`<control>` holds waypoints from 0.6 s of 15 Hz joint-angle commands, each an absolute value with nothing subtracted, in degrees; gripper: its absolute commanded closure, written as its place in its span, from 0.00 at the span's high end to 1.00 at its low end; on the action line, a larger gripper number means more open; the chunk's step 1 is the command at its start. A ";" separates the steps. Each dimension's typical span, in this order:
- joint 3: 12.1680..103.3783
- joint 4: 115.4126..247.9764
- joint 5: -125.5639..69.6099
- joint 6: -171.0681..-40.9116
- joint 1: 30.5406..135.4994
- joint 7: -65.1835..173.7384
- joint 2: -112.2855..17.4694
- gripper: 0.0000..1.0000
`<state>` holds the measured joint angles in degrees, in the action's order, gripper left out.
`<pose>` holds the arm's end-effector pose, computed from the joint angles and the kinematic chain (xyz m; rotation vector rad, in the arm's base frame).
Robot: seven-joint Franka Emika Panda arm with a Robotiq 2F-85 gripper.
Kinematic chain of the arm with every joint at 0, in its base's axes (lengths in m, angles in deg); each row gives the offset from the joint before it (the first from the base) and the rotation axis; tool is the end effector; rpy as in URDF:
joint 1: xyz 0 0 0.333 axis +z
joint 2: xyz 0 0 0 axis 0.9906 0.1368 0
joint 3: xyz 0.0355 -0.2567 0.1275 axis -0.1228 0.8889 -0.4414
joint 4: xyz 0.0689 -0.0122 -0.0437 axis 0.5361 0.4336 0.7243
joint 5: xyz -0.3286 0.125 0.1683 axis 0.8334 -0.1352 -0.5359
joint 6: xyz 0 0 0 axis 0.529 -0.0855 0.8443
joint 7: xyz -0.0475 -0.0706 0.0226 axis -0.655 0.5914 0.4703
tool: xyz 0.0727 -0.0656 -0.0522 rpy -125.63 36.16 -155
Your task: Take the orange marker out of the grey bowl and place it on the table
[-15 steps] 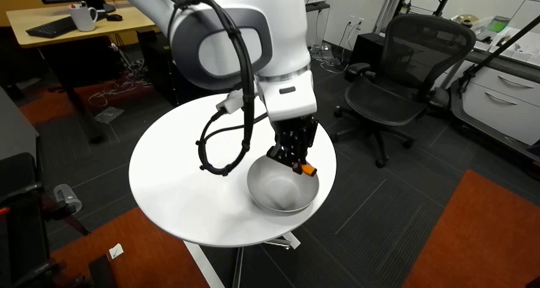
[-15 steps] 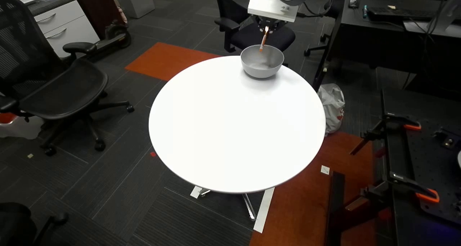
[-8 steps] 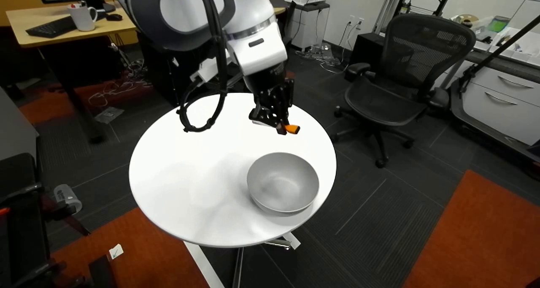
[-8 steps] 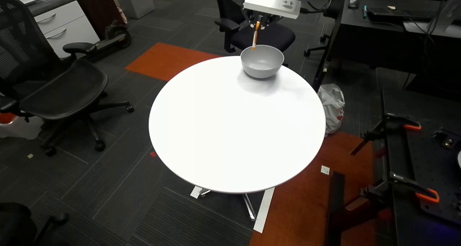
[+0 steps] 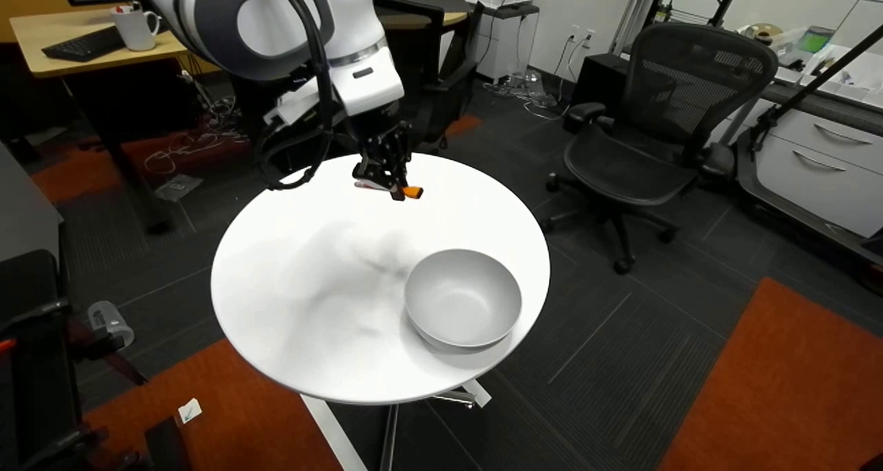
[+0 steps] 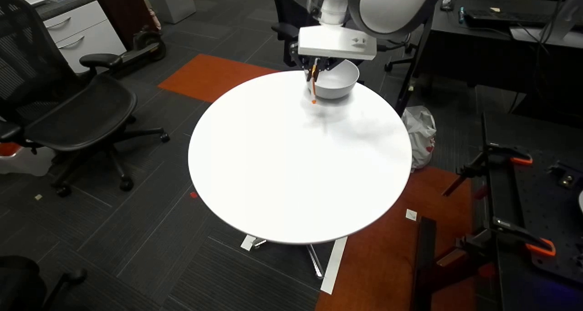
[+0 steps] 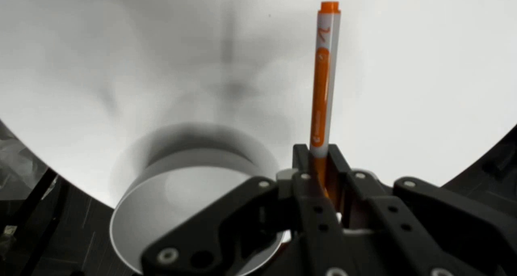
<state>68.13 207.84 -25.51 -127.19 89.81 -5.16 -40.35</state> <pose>0.5992 -0.0642 0.2352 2.6276 -1.6478 0.4476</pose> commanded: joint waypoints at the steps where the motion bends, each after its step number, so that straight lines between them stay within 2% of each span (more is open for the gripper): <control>1: 66.24 206.56 -23.82 -123.72 91.15 -3.42 -38.46 0.03; 9: 65.60 203.69 -19.14 -122.00 95.80 -3.55 -33.84 0.03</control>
<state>65.55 205.59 -20.48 -123.98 94.73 -4.15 -34.87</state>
